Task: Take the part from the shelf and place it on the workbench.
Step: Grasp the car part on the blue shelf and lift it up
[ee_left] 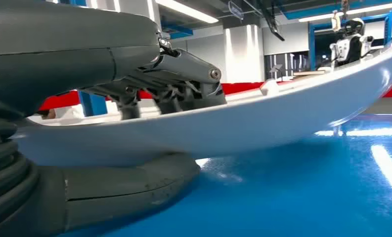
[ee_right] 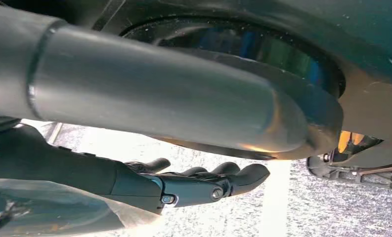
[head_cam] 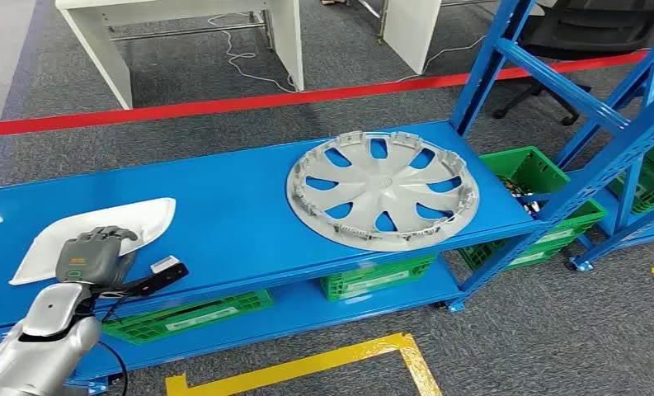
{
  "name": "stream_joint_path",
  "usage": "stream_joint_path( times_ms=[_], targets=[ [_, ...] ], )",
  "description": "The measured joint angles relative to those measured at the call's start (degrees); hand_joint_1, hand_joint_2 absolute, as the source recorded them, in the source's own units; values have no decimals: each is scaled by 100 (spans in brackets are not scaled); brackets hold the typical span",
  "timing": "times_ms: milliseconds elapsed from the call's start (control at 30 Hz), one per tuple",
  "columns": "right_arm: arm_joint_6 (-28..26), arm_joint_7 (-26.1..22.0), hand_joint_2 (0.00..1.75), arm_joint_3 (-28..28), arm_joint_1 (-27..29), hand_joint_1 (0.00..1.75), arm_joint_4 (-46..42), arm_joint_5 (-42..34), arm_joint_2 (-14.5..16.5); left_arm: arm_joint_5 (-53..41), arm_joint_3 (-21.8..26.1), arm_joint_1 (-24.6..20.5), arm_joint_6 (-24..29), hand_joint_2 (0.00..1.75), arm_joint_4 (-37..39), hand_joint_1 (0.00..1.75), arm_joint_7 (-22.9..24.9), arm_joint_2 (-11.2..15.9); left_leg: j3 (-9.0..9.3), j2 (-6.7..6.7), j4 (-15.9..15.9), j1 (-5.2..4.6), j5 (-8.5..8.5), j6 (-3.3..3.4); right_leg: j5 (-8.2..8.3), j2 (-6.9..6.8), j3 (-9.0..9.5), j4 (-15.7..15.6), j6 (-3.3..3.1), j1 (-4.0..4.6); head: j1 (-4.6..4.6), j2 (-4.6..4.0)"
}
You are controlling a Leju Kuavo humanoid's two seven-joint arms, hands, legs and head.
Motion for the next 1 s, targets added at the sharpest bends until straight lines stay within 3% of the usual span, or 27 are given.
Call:
stream_joint_path(
  times_ms=[267,433,633,800,1000],
  targets=[
    [-29,3,0,0,1,0,0,12,0,68,-4,4,346,175,4,175,-237,14,0,0,0,0,0,0,0,0,1,0,0,-2,0,0],
    [-39,2,0,0,2,0,0,45,0,133,65,190,1307,175,-110,175,-875,-9,0,0,0,0,0,0,0,1,0,0,0,-2,-1,0],
    [-61,2,0,0,3,0,0,55,0,338,829,711,1572,175,-852,175,-2240,-476,-4,0,1,-2,-1,1,0,1,-4,-1,1,-7,1,0],
    [-89,-5,0,0,5,0,0,47,0,820,1284,945,1581,175,-1310,175,-2727,-844,-6,0,1,-3,-1,1,0,0,-7,-1,1,-7,-1,0],
    [-164,-73,0,-1,12,0,0,-2,4,2827,1090,1372,1582,175,-2419,175,-3254,-1094,-10,0,32,-18,-2,26,18,7,-4,-27,28,-28,-2,0]
  ],
)
